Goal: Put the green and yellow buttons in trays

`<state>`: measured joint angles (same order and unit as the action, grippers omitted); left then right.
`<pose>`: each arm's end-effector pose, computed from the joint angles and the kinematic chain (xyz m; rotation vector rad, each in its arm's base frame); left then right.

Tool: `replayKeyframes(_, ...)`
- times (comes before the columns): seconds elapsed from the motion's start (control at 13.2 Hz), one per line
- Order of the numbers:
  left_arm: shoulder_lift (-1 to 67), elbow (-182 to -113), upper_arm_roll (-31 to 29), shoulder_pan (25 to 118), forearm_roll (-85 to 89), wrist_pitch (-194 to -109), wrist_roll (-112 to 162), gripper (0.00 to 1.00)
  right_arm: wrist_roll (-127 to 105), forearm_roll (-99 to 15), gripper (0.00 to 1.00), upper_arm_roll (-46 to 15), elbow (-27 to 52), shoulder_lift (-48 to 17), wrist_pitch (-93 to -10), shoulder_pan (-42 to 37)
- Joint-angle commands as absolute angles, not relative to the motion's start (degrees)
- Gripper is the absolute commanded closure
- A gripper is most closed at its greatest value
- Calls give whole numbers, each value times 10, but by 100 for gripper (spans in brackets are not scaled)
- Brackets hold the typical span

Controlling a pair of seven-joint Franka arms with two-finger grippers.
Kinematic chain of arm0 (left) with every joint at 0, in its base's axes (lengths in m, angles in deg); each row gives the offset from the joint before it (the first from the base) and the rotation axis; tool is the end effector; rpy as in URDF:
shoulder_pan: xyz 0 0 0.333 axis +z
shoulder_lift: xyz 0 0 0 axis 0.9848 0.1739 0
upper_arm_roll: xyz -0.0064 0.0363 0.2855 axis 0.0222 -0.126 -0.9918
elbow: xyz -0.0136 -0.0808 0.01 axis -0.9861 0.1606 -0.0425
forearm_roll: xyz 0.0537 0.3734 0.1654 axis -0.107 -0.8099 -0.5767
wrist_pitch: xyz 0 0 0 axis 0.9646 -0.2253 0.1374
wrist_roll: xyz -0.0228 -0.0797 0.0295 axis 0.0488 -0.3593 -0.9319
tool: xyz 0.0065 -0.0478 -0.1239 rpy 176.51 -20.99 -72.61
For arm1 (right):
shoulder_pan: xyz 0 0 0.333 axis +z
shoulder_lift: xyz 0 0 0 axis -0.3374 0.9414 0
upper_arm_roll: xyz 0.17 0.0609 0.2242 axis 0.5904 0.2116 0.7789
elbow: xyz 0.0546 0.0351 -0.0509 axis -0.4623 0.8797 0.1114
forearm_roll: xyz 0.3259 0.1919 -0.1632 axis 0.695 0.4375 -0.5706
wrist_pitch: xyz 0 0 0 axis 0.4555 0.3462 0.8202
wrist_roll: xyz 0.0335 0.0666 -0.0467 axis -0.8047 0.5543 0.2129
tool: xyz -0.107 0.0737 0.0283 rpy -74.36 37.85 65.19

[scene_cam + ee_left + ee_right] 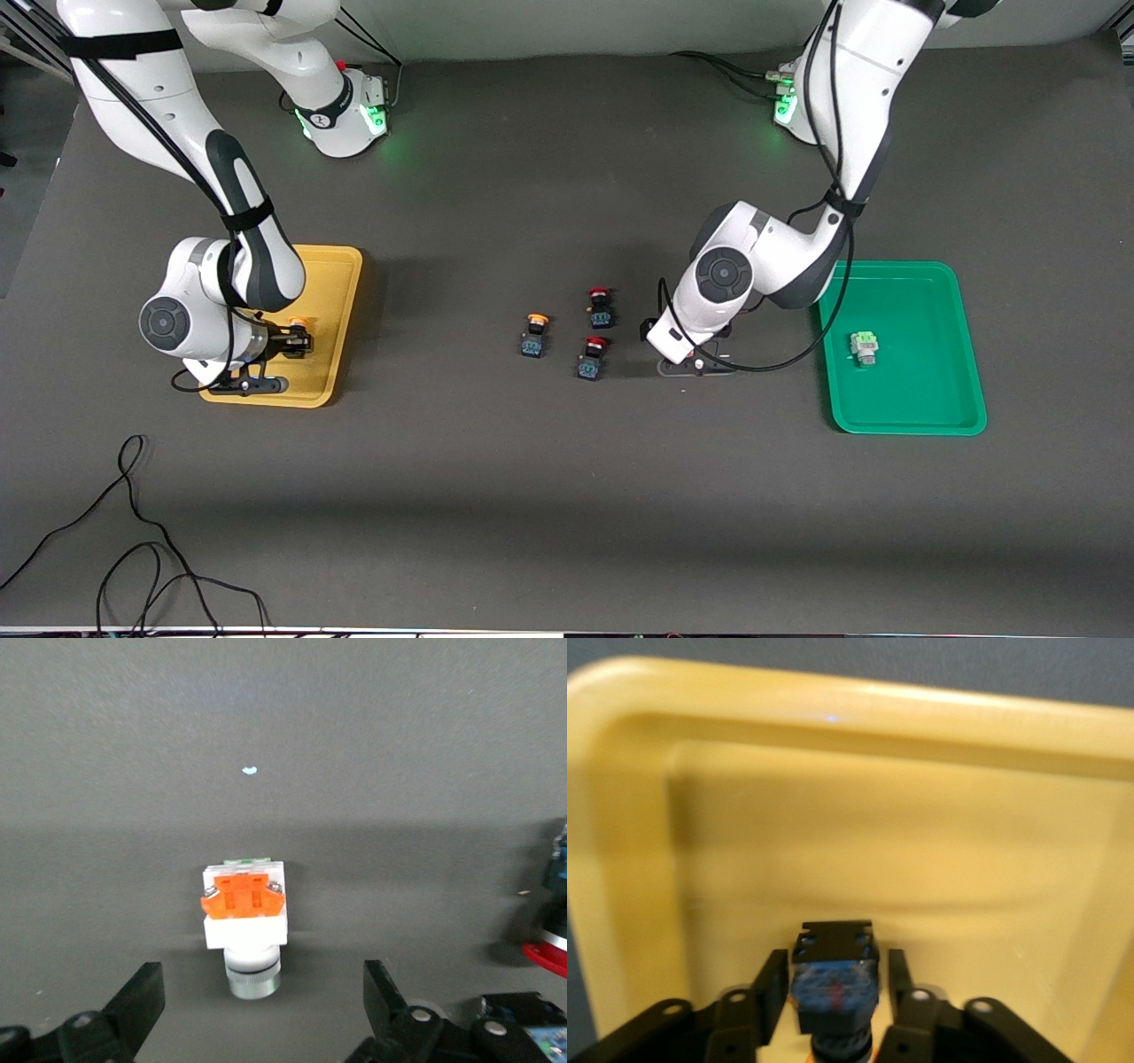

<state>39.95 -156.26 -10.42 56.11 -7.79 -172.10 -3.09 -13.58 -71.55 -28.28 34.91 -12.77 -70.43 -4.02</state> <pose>0.5231 -0.3392 0.1351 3.1081 0.0524 -0.1332 0.5459 -0.0305 0.1213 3.0903 0.0040 -0.3187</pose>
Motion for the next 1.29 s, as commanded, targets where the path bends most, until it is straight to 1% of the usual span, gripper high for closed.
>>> replayKeyframes(0.0,414,-1562,-119,545,-90,-1735,-51,0,-141,-703,0,-288,304,-181,-597,-38)
replayKeyframes(0.08,421,-1562,-119,546,-91,-1746,-53,1,-136,-702,0,-290,264,-190,-533,-38)
replayKeyframes(0.15,424,-1561,-124,547,-91,-1756,-53,11,-133,-702,0,-290,219,-197,-474,-38)
replayKeyframes(0.23,423,-1561,-127,548,-92,-1755,-54,37,-120,-703,0,-290,169,-198,-420,-38)
replayKeyframes(0.3,423,-1559,-127,548,-91,-1753,-56,53,-101,-703,0,-290,124,-195,-374,-38)
replayKeyframes(0.38,422,-1557,-127,550,-92,-1751,-63,64,-77,-703,0,-285,81,-191,-329,-37)
replayKeyframes(0.45,421,-1555,-127,550,-91,-1747,-66,72,-64,-701,0,-283,55,-190,-299,-35)
replayKeyframes(0.61,408,-1544,-127,562,-91,-1738,-68,75,-48,-657,0,-281,30,-190,-290,-14)
replayKeyframes(0.68,393,-1536,-127,569,-90,-1715,-68,77,-17,-638,0,-281,27,-189,-291,1)
replayKeyframes(0.76,376,-1517,-126,577,-88,-1668,-65,77,25,-627,0,-281,7,-178,-293,26)
replayKeyframes(0.91,332,-1469,-125,597,-82,-1544,-57,77,101,-624,0,-280,-49,-136,-295,70)
replayKeyframes(0.98,308,-1458,-121,619,-78,-1499,-43,77,138,-616,0,-279,-72,-114,-299,89)
replayKeyframes(1.13,256,-1463,-125,649,-50,-1438,27,77,212,-588,0,-277,-106,-66,-319,130)
replayKeyframes(1.21,239,-1465,-126,677,-47,-1398,63,77,247,-588,1,-277,-115,-48,-348,148)
